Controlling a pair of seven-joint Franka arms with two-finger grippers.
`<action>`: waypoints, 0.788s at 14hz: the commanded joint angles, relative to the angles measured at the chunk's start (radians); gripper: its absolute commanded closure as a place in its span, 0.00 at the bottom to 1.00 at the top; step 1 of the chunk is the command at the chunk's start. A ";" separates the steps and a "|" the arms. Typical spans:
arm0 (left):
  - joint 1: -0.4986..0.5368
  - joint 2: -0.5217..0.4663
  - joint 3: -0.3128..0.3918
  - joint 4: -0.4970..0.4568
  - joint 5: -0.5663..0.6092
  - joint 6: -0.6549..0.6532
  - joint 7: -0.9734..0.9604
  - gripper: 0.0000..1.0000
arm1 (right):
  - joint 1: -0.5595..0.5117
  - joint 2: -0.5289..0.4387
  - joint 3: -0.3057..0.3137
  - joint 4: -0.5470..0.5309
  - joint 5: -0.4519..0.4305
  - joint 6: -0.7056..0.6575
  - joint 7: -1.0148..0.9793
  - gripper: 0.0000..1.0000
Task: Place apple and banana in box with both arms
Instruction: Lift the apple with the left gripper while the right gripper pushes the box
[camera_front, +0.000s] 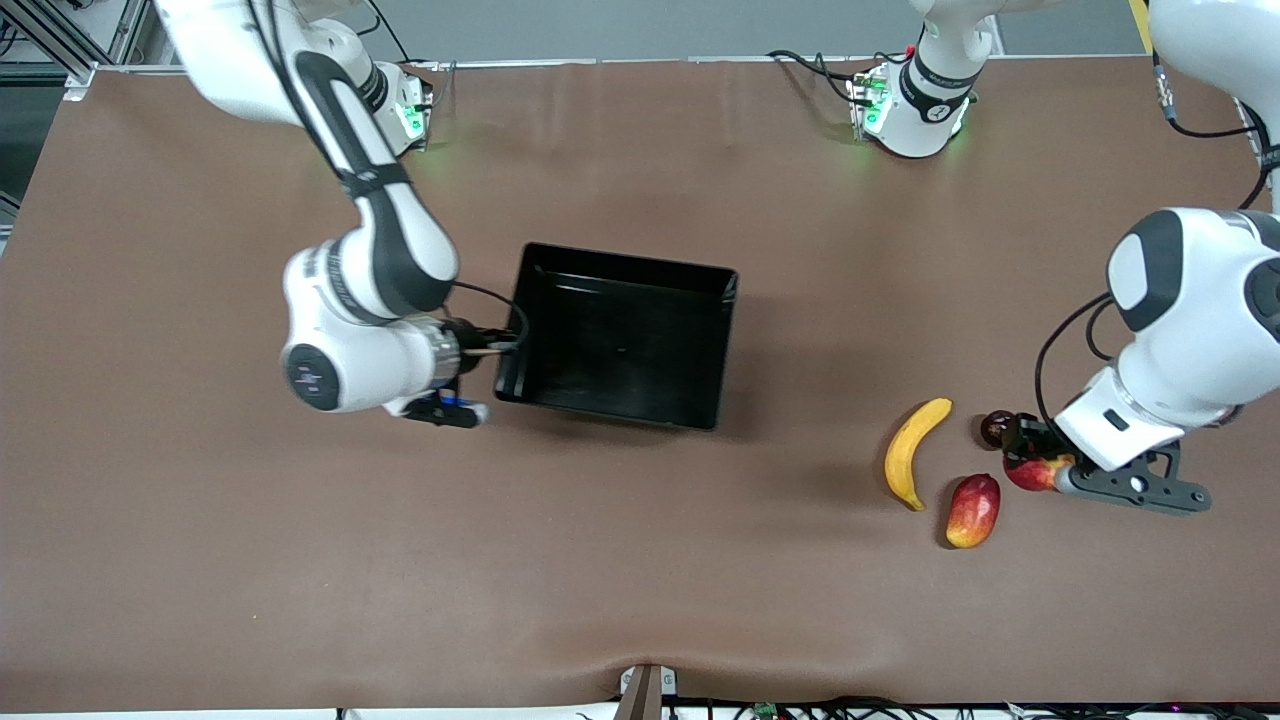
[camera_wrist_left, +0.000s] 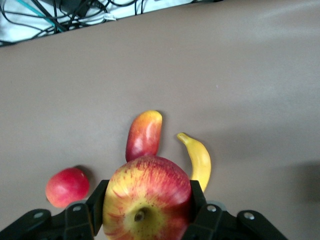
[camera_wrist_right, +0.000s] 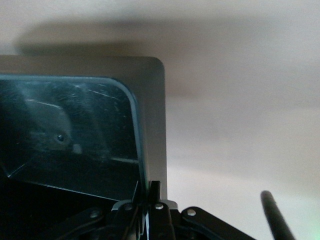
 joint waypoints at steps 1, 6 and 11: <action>0.008 -0.112 -0.024 -0.121 0.001 0.002 -0.071 1.00 | 0.038 0.065 -0.009 0.031 0.049 0.052 -0.007 1.00; 0.005 -0.193 -0.090 -0.225 0.001 0.010 -0.253 1.00 | 0.103 0.123 -0.009 0.049 0.050 0.185 -0.002 1.00; 0.003 -0.196 -0.229 -0.273 0.017 0.020 -0.460 1.00 | 0.086 0.108 -0.012 0.074 0.047 0.171 0.008 0.00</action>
